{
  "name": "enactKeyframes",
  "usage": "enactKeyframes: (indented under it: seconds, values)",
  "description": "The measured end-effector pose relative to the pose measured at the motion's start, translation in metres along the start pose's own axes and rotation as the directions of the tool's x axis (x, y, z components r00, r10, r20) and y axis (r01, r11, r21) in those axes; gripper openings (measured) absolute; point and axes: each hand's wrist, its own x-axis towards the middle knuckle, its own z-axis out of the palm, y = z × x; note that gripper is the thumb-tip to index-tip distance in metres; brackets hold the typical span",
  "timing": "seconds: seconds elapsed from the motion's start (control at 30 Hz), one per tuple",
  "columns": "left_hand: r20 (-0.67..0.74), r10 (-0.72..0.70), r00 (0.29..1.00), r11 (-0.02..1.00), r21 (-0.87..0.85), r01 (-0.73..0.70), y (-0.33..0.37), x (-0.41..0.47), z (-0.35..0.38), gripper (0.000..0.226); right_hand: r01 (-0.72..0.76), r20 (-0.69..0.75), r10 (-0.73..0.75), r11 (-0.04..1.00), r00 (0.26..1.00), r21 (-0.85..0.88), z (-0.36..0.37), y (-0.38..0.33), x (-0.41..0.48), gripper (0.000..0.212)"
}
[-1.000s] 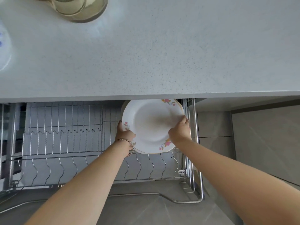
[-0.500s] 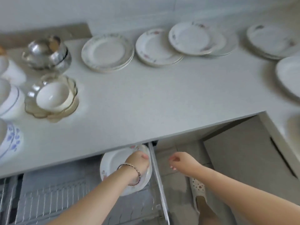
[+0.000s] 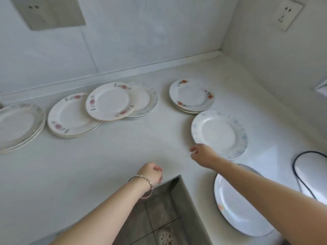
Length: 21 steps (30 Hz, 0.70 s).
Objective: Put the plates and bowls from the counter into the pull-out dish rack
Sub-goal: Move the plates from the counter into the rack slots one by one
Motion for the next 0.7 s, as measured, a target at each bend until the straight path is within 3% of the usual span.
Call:
enactKeyframes:
  seconds: [0.1, 0.27, 0.4, 0.57, 0.7]
  values:
    - [0.009, -0.012, 1.000, 1.000, 0.018, 0.011, 0.040, 0.026, 0.030, 0.019, -0.097, -0.143, 0.101, 0.995, 0.985, 0.039, -0.047, 0.041, 0.031, 0.036]
    - [0.004, -0.016, 1.000, 1.000, 0.012, 0.016, 0.082, 0.064, 0.080, 0.051, -0.314, -0.295, 0.329, 0.944, 0.897, 0.096, -0.095, 0.107, 0.066, 0.042]
    - [-0.008, 0.023, 1.000, 0.999, -0.046, -0.024, 0.106, 0.092, 0.115, 0.053, -0.501, -0.216, 0.537, 0.842, 0.815, 0.201, -0.098, 0.137, 0.083, 0.054]
    - [-0.108, -0.036, 0.993, 0.994, -0.105, 0.024, 0.115, 0.114, 0.133, 0.049, -0.437, -0.168, 0.519, 0.823, 0.838, 0.362, -0.088, 0.146, 0.095, 0.049]
    - [-0.090, -0.080, 0.993, 0.975, -0.214, 0.059, 0.115, 0.117, 0.127, 0.053, -0.416, -0.150, 0.526, 0.791, 0.837, 0.449, -0.088, 0.151, 0.092, 0.048]
